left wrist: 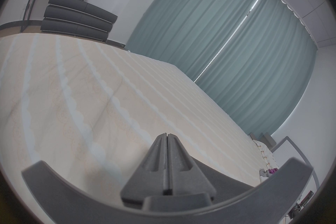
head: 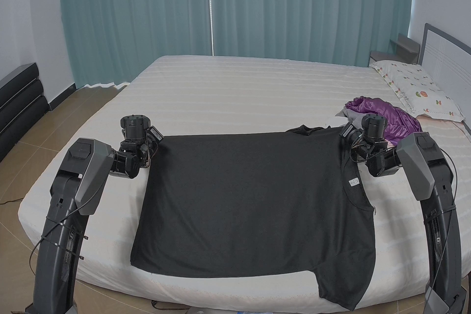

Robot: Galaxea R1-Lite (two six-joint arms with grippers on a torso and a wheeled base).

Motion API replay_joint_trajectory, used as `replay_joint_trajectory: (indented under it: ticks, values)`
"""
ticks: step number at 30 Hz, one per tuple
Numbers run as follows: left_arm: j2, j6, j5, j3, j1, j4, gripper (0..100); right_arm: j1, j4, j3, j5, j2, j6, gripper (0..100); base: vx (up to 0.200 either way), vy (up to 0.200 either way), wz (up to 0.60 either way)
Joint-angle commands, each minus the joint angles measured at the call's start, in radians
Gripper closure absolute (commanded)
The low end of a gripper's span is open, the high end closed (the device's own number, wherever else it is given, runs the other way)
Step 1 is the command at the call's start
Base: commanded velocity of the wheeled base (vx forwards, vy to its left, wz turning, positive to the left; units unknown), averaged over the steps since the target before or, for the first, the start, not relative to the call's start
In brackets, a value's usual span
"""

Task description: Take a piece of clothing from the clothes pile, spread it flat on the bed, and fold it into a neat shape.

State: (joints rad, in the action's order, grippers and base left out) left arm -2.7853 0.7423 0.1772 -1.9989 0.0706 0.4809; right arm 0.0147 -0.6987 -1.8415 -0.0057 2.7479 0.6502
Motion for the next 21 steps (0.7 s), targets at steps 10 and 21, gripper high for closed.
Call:
replay_joint_trajectory:
  ticks: [10, 21]
  values:
    - [-0.003, 0.002, 0.001, -0.001, -0.005, 0.03, 100, 0.008, -0.019, -0.045, -0.025, 0.026, 0.0, 100, 0.0, 0.0, 0.0]
    - [-0.002, -0.001, 0.002, -0.001, -0.015, 0.048, 100, 0.014, -0.048, -0.047, -0.053, 0.044, -0.007, 100, 0.0, 0.0, 0.0]
